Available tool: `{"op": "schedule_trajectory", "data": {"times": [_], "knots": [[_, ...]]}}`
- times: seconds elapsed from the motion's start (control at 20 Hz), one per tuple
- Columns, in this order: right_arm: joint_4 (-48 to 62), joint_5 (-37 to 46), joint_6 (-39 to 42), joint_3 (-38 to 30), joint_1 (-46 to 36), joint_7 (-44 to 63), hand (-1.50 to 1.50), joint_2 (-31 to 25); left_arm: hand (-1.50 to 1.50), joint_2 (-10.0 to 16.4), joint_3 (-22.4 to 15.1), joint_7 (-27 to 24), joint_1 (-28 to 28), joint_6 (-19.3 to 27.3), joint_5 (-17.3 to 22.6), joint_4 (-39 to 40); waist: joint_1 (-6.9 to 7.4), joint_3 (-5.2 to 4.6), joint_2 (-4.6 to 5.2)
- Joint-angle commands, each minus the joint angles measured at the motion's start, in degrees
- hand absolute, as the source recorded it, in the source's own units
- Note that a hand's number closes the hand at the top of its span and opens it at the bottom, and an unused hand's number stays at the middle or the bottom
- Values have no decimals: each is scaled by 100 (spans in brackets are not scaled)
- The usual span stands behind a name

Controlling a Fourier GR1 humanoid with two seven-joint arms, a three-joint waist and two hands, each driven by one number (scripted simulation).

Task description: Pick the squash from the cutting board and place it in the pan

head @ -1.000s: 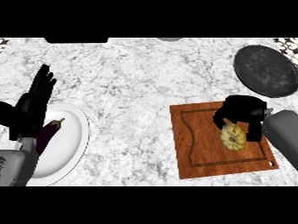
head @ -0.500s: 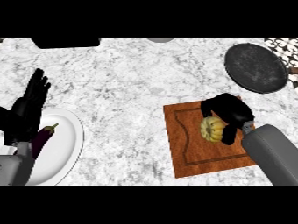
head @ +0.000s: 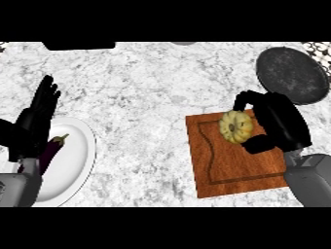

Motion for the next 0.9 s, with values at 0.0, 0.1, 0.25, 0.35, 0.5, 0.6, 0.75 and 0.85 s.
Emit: {"op": "schedule_trajectory", "data": {"times": [0.0, 0.1, 0.25, 0.35, 0.5, 0.6, 0.75, 0.85], "knots": [[-1004, -57, 69, -419, 208, 749, 150, 73, 0, 0, 58, -33, -154, -157, 5, 212, 150, 7, 66], [-826, -554, -119, -875, 400, 365, 150, 117, 0, 75, 178, -36, -245, -273, 103, 193, 186, 12, 76], [-287, -1498, 27, -1713, -22, 58, 150, 133, 0, -112, -16, -149, -127, -196, -36, 122, 246, 16, 97], [200, -1604, -51, -2085, -87, -292, 150, 4, 0, -125, 89, -128, -479, -137, -117, 534, 227, 14, 109], [1026, -1814, 205, -2653, -840, -471, 150, -373, 0, -34, 63, 290, -314, -215, -41, -148, 318, 15, 95], [2081, -1488, -45, -2683, -1173, -945, 150, -465, 0, -285, -41, -121, -405, -190, -187, 344, 336, 14, 123], [3363, -1423, -458, -3071, -1484, -1889, 150, -759, 0, -186, 81, -247, -541, -352, -109, 549, 418, 20, 175], [4178, -1208, -646, -3078, -1808, -2277, 150, -881, 0, -226, -106, 74, -386, -260, -222, 140, 495, 25, 169]]}}
